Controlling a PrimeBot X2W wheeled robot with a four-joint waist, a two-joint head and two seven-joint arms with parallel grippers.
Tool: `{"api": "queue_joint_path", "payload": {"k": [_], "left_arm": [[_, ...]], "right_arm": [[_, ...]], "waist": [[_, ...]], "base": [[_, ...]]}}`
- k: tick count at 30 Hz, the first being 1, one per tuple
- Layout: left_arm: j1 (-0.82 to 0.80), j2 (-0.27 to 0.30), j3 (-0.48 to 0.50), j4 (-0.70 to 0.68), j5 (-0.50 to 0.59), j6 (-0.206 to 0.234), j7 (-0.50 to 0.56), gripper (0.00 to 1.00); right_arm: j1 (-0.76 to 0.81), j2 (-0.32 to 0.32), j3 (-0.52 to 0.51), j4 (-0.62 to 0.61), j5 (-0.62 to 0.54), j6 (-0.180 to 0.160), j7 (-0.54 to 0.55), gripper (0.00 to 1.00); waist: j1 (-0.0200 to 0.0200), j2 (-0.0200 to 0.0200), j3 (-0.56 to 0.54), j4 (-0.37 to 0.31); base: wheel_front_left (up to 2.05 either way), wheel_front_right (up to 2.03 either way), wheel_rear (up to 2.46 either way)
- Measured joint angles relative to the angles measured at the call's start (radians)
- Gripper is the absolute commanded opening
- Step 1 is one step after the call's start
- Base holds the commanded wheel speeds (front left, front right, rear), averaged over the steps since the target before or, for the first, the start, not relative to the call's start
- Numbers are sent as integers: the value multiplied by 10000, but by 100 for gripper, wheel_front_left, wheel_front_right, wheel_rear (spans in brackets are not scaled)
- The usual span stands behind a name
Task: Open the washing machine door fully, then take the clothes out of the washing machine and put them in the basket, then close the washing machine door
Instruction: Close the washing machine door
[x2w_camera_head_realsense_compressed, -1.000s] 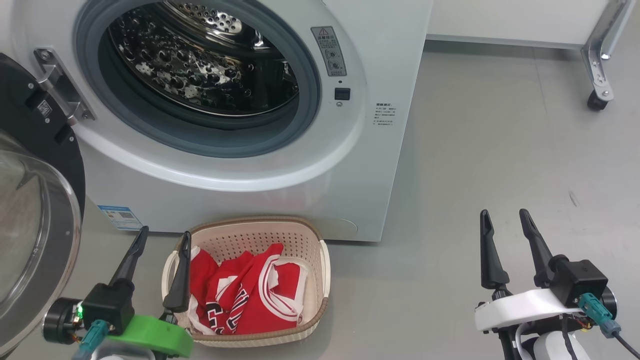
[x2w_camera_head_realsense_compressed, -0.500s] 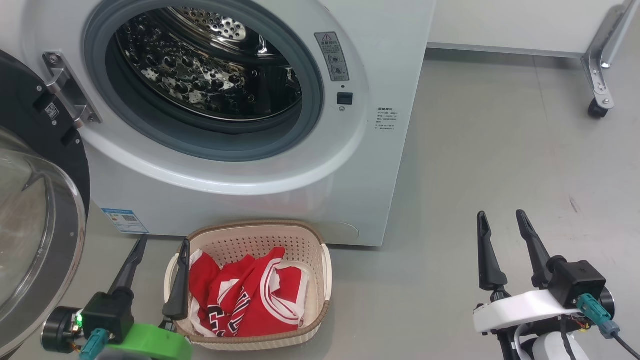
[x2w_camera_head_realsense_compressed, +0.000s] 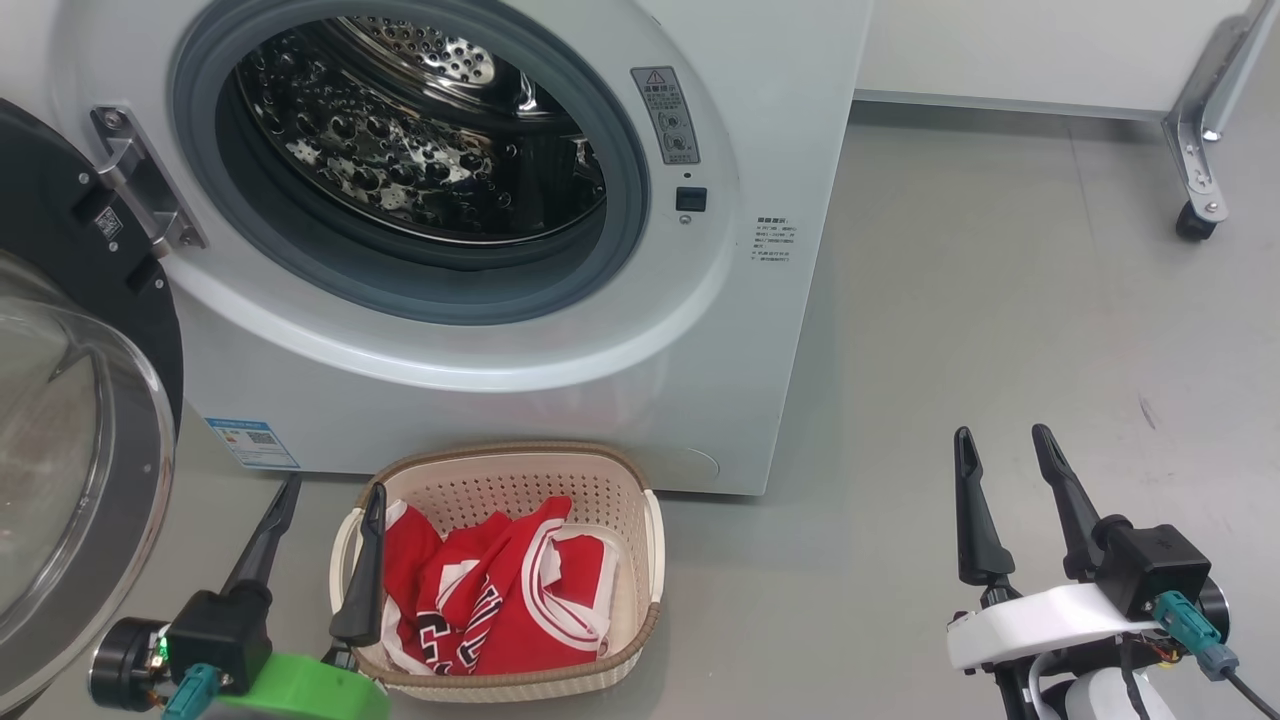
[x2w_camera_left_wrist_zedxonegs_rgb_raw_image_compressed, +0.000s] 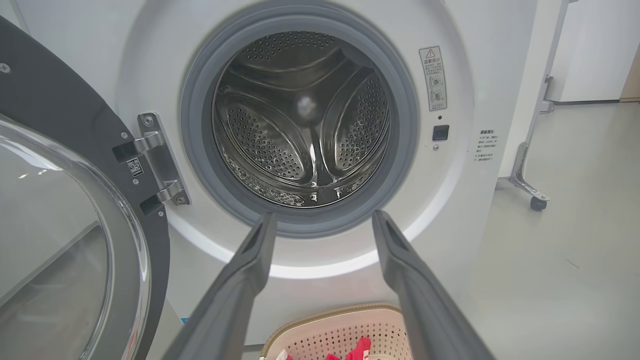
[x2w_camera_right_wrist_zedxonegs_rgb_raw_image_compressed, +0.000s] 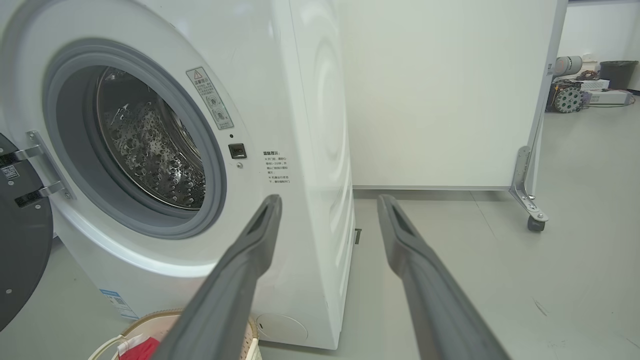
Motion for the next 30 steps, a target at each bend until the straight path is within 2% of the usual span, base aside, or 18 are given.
{"api": "queue_joint_path", "payload": {"k": [15, 30], "left_arm": [[70, -71, 88, -71, 104, -75, 0, 100], [161, -107, 71, -130, 307, -161, 0, 100]], "right_arm": [[6, 4, 0, 65, -75, 4, 0, 100], [28, 6, 65, 115, -75, 90, 0, 100]], "waist": [[0, 0, -17, 9], [0, 0, -133, -34]], "base": [[-73, 73, 0], [-130, 130, 0]]}}
